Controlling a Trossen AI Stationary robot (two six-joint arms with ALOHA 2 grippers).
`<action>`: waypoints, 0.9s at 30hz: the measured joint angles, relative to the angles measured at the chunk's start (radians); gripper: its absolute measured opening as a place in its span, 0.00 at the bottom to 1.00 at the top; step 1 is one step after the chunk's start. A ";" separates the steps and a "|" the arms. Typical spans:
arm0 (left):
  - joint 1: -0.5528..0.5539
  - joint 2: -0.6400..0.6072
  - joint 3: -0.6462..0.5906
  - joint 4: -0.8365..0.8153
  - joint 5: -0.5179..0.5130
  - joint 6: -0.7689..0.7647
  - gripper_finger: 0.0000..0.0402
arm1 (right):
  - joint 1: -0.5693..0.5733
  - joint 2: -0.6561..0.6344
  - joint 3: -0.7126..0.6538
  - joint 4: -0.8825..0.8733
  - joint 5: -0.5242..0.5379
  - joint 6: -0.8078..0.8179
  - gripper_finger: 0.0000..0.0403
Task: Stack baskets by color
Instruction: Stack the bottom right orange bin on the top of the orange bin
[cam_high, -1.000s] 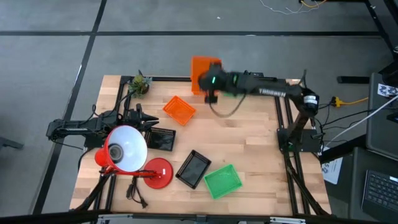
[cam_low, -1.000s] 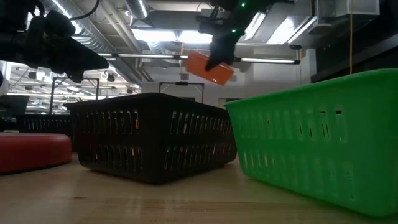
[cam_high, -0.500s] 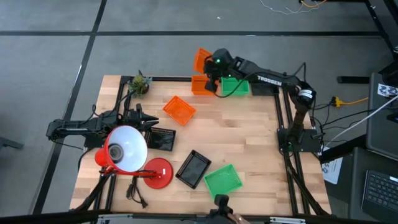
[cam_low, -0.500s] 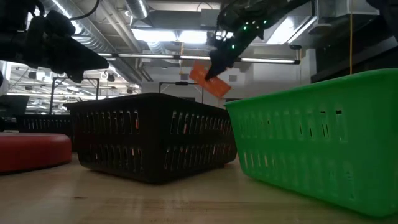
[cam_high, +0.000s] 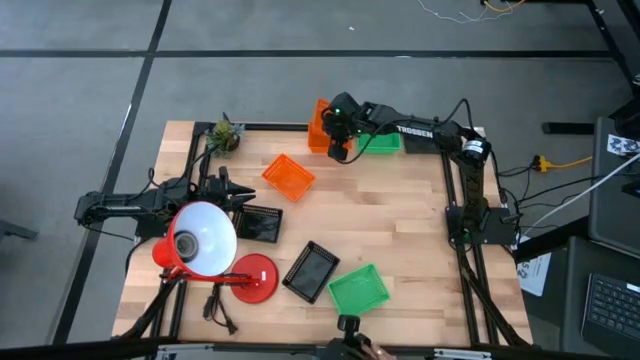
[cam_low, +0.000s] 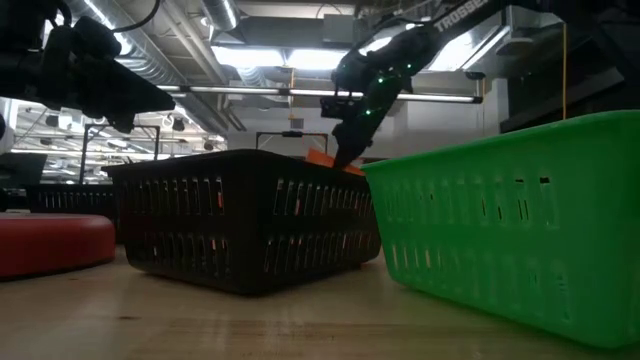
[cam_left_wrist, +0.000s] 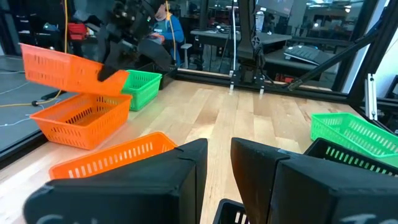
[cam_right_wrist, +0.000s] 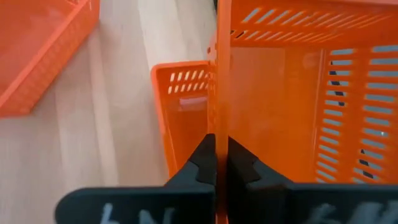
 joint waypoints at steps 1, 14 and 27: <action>0.000 0.000 0.000 0.000 0.000 0.000 0.16 | 0.001 0.000 0.000 -0.011 0.000 0.000 0.00; 0.000 0.000 0.000 0.000 0.000 0.000 0.16 | 0.007 0.000 0.000 -0.057 0.000 0.023 0.10; 0.000 0.000 0.000 0.000 0.000 0.000 0.16 | 0.007 0.000 0.000 -0.055 0.062 0.003 0.20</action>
